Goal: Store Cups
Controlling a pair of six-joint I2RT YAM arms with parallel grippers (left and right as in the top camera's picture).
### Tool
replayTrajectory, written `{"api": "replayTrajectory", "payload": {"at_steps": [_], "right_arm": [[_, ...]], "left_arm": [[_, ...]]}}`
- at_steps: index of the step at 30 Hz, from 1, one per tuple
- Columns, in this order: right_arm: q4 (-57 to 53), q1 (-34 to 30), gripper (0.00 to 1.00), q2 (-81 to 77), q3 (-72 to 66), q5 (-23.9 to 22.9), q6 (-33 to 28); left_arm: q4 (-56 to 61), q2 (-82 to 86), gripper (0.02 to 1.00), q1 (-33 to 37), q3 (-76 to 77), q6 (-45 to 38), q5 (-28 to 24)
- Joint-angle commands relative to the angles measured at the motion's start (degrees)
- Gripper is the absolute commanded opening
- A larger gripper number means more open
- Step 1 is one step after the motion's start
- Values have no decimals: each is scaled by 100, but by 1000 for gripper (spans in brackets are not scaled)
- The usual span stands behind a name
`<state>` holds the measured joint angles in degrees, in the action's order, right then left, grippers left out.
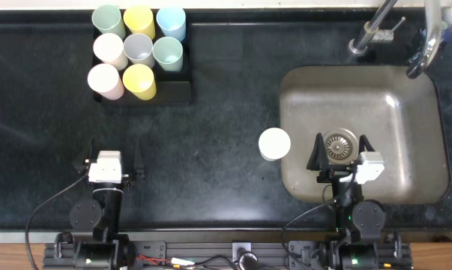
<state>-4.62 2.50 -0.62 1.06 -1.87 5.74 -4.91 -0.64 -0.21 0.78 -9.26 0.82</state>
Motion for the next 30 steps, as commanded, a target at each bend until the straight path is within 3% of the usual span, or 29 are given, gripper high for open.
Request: {"api": "replayTrajectory", "payload": {"at_steps": [1, 4, 5, 9, 10, 15, 18, 21, 24, 30], "right_arm": [[-173, 212, 996, 22, 514, 55, -15], [-1456, 273, 998, -404, 1919, 48, -17], [-2409, 273, 998, -984, 2883, 42, -15], [-4245, 275, 998, -2850, 4883, 42, -17], [-4996, 275, 996, -3934, 5759, 46, -15], [-6889, 310, 998, -6603, 7775, 39, -70], [-7635, 549, 998, -7711, 8542, 37, -149], [-8140, 885, 998, -8513, 8913, 37, -605], [-8301, 1185, 998, -9029, 8896, 37, -1224], [-8327, 1346, 993, -9715, 8887, 105, -1816]], "left_arm": [[17, 48, 1000, 52, -33, -101, -76], [17, 48, 998, 52, -33, -101, -76], [17, 48, 998, 52, -33, -101, -76], [17, 48, 1000, 52, -33, -103, -76], [17, 48, 1000, 52, -33, -101, -76], [17, 48, 998, 52, -33, -101, -76], [17, 48, 1000, 52, -33, -101, -76], [17, 48, 1000, 52, -33, -103, -76], [17, 48, 1000, 52, -33, -101, -76], [17, 48, 1000, 52, -33, -101, -76]]}}
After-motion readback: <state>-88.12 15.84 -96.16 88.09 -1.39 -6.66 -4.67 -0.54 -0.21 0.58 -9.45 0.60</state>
